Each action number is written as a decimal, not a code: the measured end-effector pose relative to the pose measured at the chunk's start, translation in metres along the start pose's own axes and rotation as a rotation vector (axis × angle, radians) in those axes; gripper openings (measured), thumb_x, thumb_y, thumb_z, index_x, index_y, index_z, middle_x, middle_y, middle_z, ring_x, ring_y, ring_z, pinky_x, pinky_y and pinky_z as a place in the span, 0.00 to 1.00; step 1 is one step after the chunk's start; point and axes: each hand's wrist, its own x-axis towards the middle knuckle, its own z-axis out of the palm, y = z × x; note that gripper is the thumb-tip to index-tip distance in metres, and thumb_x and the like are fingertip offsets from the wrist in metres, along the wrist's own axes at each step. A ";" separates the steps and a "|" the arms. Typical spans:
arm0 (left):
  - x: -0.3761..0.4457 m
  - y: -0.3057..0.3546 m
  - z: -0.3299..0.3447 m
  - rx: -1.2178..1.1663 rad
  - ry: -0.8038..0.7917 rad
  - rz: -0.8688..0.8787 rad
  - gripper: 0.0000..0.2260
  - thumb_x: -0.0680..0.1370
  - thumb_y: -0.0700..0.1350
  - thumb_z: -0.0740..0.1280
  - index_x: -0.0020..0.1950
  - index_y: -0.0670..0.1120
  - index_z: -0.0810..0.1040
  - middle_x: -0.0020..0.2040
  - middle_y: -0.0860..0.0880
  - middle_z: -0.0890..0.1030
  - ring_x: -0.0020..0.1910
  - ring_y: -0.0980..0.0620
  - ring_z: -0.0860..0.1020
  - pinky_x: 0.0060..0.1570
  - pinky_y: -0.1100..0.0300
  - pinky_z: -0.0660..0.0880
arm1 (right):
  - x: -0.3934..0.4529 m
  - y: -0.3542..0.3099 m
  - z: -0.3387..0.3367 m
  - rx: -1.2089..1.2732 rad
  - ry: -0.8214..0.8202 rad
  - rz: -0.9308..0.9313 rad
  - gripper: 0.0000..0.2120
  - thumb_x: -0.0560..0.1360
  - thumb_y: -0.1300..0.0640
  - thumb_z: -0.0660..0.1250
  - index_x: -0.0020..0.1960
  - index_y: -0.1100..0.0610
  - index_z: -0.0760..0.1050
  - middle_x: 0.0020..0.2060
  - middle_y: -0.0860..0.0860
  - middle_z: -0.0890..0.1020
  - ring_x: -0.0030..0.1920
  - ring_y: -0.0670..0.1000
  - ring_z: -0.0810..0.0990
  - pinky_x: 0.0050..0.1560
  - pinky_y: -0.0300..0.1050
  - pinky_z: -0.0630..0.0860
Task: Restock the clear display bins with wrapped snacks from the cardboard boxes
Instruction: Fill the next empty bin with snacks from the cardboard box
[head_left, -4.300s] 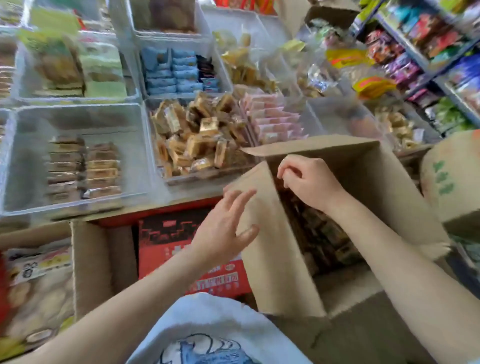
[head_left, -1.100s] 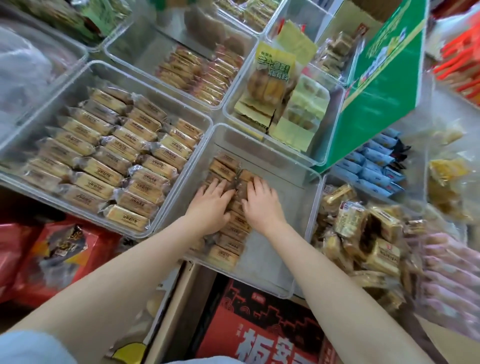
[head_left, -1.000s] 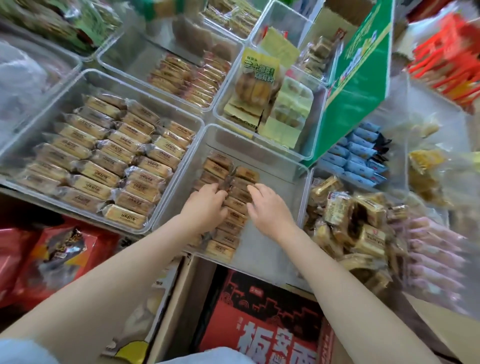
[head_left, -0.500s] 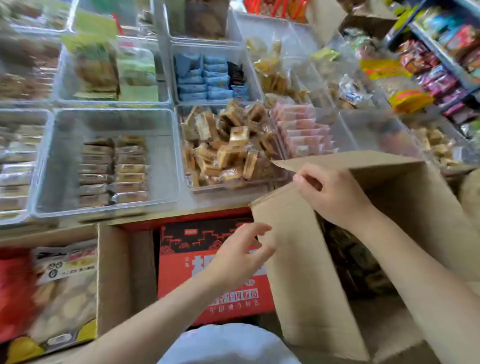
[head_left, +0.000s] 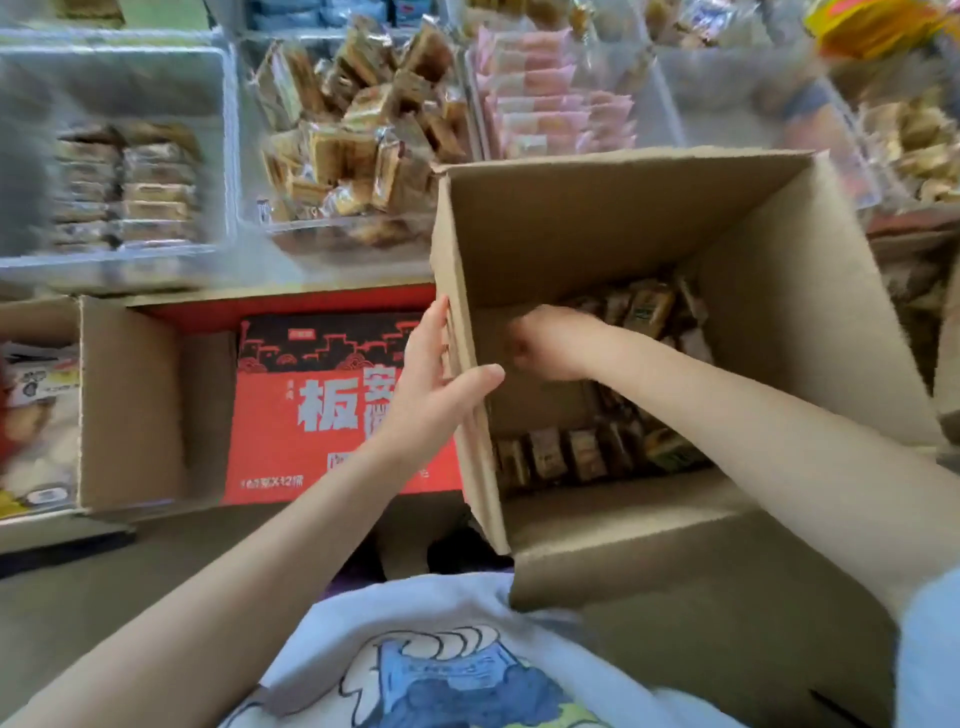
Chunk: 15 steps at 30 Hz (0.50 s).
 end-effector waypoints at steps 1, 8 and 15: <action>-0.001 0.000 0.001 0.000 0.011 0.003 0.41 0.69 0.60 0.69 0.80 0.61 0.56 0.78 0.54 0.65 0.75 0.51 0.65 0.71 0.42 0.69 | 0.012 0.002 0.010 0.013 -0.063 -0.003 0.11 0.81 0.54 0.62 0.61 0.56 0.76 0.49 0.52 0.78 0.45 0.52 0.76 0.40 0.45 0.71; -0.002 0.001 0.007 -0.026 0.060 -0.002 0.40 0.68 0.60 0.67 0.79 0.61 0.58 0.76 0.54 0.65 0.73 0.52 0.67 0.71 0.43 0.69 | 0.050 -0.012 0.085 0.025 -0.562 -0.152 0.26 0.80 0.48 0.65 0.75 0.56 0.66 0.69 0.54 0.73 0.66 0.56 0.74 0.65 0.48 0.71; 0.002 0.003 0.007 -0.009 0.067 -0.013 0.43 0.65 0.62 0.66 0.79 0.61 0.56 0.77 0.57 0.62 0.72 0.55 0.65 0.64 0.57 0.70 | 0.061 0.012 0.130 0.009 -0.540 -0.033 0.30 0.77 0.59 0.70 0.76 0.50 0.65 0.67 0.54 0.74 0.62 0.56 0.76 0.53 0.49 0.78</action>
